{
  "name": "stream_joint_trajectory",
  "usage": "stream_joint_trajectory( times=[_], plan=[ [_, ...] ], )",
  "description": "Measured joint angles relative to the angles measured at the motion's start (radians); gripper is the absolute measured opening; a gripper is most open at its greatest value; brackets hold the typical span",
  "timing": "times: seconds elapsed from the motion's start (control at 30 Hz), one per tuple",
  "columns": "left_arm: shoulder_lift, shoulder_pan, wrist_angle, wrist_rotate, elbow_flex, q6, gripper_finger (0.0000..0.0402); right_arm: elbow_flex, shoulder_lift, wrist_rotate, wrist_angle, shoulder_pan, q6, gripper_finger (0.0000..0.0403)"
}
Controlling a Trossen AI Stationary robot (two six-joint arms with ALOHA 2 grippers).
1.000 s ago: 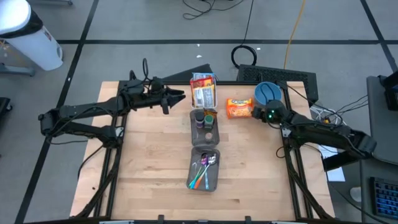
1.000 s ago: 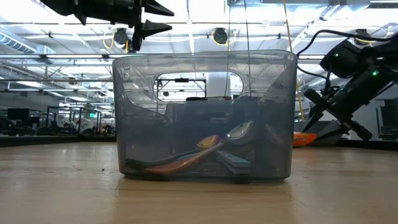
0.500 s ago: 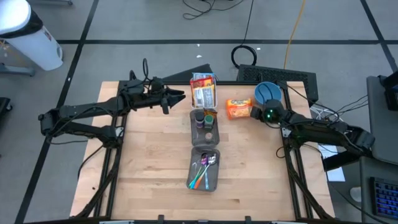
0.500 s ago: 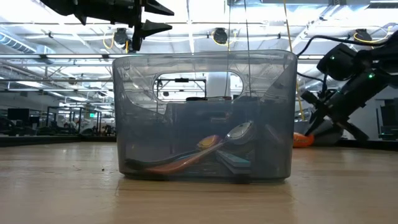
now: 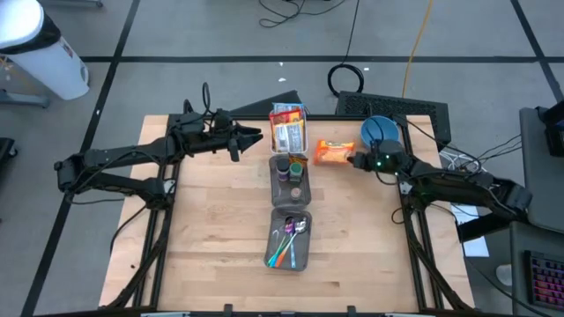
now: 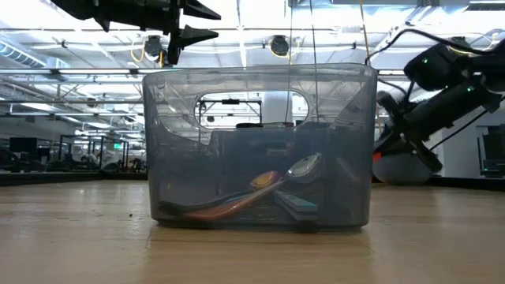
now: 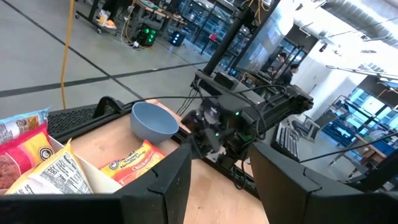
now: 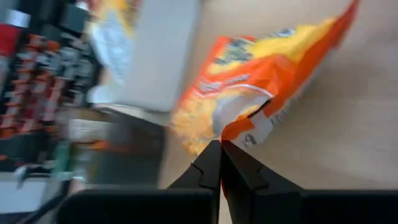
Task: Pick & Place Food Item
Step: Put the orange noodle pack into the white bin
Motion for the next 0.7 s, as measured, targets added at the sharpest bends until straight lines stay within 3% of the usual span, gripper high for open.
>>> stream_joint_trajectory(
  times=[0.13,0.37,0.53,0.7],
  plan=[
    [0.000,0.000,0.000,0.000,0.000,0.000,0.0170,0.005,-0.039,-0.004,0.053,0.025,0.004,0.0000],
    [0.000,0.000,0.003,-0.020,0.000,-0.002,0.0170,0.120,-0.102,-0.032,-0.044,0.057,-0.076,0.0000],
    [0.000,0.002,0.005,-0.025,0.000,0.000,0.0170,0.314,-0.108,-0.136,-0.311,0.057,-0.226,0.0000],
    [0.000,0.016,0.004,-0.017,0.000,0.000,0.0170,0.550,-0.099,-0.137,-0.630,0.063,-0.418,0.0000]
  ],
)
